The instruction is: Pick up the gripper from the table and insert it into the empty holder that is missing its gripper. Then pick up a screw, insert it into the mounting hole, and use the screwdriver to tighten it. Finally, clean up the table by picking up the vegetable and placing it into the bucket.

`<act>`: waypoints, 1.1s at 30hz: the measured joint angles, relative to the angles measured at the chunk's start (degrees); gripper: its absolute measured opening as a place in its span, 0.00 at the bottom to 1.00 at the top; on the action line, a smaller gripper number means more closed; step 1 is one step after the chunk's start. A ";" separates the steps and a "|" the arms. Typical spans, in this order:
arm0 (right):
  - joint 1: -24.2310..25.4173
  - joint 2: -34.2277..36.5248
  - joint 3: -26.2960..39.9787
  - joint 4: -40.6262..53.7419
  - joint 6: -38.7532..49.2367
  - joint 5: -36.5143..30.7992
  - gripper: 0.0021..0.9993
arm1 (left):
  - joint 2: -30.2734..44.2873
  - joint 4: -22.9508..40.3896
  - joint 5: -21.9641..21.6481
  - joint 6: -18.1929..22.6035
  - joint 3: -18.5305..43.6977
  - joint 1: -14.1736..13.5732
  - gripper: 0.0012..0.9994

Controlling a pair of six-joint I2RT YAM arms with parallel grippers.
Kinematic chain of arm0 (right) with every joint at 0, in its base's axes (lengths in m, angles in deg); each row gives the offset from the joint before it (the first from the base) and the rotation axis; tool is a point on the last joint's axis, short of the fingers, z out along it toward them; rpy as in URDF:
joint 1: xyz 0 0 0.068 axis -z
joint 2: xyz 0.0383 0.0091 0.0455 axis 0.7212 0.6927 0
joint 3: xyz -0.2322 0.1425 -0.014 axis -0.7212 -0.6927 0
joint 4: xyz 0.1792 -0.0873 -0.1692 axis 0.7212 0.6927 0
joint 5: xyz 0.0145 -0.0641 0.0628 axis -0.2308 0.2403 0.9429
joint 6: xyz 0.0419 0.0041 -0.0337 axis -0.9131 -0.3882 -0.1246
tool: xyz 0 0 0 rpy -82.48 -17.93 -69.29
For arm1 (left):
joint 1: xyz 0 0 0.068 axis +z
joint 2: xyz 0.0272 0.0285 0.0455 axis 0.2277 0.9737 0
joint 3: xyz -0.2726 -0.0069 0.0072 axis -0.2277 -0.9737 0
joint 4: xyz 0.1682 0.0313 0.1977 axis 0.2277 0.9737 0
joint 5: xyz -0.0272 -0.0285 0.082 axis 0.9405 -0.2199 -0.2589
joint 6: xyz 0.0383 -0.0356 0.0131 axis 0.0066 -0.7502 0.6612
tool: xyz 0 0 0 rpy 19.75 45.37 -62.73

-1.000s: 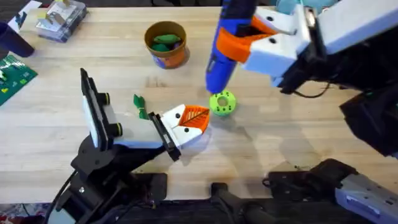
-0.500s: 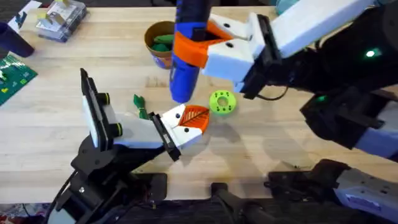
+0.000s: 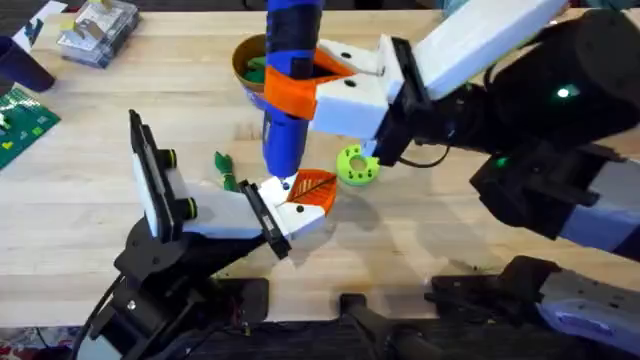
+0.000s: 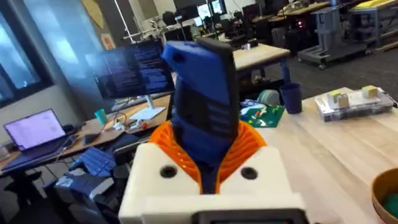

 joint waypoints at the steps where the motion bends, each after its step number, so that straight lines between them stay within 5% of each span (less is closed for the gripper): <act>1: 0.02 0.20 0.00 0.11 0.39 -0.03 0.08 | -0.01 0.00 0.00 0.00 0.00 0.00 0.01; 33: 0.00 0.52 0.00 3.98 2.98 -0.63 0.08 | 0.01 0.04 0.02 0.00 0.00 0.00 0.01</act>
